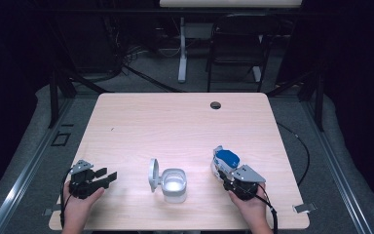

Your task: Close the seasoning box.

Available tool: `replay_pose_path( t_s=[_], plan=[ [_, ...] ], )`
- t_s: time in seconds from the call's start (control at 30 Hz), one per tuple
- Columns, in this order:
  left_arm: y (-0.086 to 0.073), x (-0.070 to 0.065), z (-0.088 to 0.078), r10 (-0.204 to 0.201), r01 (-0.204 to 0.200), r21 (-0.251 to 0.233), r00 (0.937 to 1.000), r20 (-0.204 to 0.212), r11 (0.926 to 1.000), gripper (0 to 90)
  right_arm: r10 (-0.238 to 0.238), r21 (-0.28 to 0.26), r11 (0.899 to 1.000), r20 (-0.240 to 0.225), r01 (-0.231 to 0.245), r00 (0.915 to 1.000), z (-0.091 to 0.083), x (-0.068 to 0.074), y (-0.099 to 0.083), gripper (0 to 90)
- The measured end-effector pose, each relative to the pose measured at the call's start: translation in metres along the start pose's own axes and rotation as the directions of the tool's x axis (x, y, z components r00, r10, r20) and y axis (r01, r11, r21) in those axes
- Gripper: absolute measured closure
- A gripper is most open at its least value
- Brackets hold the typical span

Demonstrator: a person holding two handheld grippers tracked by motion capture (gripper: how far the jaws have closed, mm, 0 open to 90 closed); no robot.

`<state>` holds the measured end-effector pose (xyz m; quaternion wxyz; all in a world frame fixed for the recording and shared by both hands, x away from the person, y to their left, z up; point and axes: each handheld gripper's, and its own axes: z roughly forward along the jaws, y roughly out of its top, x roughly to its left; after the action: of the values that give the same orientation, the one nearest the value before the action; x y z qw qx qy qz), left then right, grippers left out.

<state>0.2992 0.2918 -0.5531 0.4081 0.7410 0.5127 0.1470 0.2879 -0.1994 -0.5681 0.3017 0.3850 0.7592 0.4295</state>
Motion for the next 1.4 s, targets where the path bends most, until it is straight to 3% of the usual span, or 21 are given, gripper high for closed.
replay_pose_path(
  t_s=[0.4, 0.6, 0.73, 0.93, 1.13, 1.3, 1.4],
  plan=[
    [0.002, -0.002, 0.001, 0.001, -0.001, 0.000, 1.0000, 0.008, 1.0000, 48.7, 0.013, -0.021, 1.000, 0.000, -0.013, 0.9999, -0.003, 0.000, 0.001, 47.0],
    [0.006, -0.008, -0.001, 0.024, -0.024, -0.001, 0.9994, 0.026, 0.9997, 49.8, 0.030, -0.016, 0.999, -0.010, -0.030, 0.9995, -0.005, 0.002, 0.002, 42.0],
    [0.012, -0.016, -0.004, 0.043, -0.043, -0.016, 0.9980, 0.047, 0.9990, 52.5, 0.008, -0.009, 1.000, -0.010, -0.008, 0.9999, -0.006, 0.005, 0.002, 40.3],
    [0.024, -0.037, -0.008, 0.104, -0.102, -0.025, 0.9897, 0.098, 0.9944, 60.6, -0.001, -0.008, 1.000, -0.002, 0.001, 1.0000, -0.006, 0.006, 0.002, 39.4],
    [0.034, -0.060, -0.012, 0.172, -0.167, -0.040, 0.9736, 0.151, 0.9851, 69.2, 0.000, -0.006, 1.000, 0.005, 0.000, 1.0000, -0.008, 0.005, 0.001, 38.7],
    [0.038, -0.074, -0.012, 0.213, -0.209, -0.038, 0.9624, 0.169, 0.9771, 72.3, 0.006, -0.011, 1.000, 0.009, -0.006, 0.9999, -0.010, 0.004, 0.001, 38.5],
    [0.039, -0.080, -0.012, 0.222, -0.220, -0.033, 0.9591, 0.175, 0.9750, 74.6, 0.009, -0.009, 1.000, 0.008, -0.009, 0.9999, -0.011, 0.004, 0.000, 38.2]
  ],
)
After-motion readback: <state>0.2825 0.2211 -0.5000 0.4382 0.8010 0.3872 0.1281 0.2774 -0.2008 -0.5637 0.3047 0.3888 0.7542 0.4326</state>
